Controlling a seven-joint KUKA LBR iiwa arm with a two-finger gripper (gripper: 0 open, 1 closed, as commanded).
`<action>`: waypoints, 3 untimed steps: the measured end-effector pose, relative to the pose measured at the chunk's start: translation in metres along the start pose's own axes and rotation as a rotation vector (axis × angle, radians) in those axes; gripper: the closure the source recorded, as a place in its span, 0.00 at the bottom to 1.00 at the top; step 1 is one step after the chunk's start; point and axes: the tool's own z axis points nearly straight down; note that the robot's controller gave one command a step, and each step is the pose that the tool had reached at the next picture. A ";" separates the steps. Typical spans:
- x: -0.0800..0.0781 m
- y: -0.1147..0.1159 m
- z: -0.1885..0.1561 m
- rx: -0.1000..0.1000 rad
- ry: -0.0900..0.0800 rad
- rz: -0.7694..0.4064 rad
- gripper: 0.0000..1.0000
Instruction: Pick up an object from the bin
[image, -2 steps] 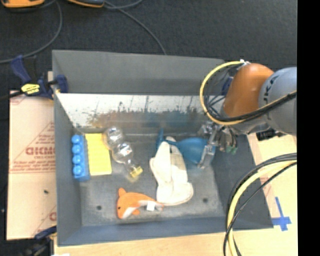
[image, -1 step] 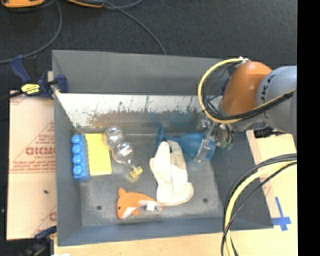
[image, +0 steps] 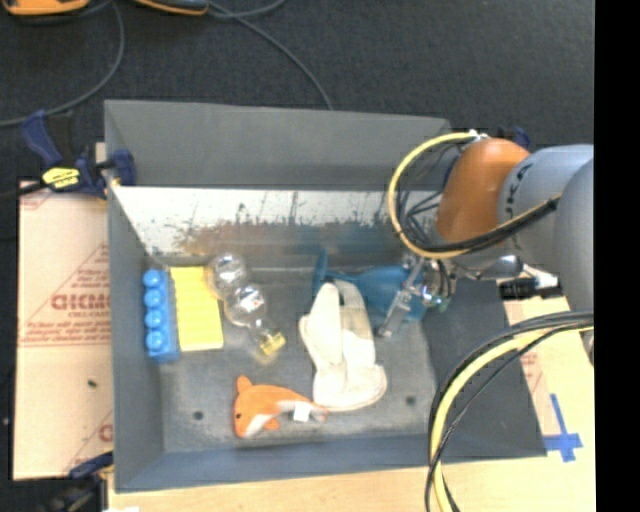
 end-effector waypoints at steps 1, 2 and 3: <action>0.004 -0.002 -0.001 -0.015 -0.030 0.067 1.00; 0.004 -0.002 -0.001 -0.014 -0.030 0.066 1.00; 0.004 -0.002 -0.002 -0.014 -0.030 0.065 1.00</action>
Offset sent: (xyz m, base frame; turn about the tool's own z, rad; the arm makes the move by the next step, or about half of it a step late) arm 0.0000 0.0000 0.0000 0.0000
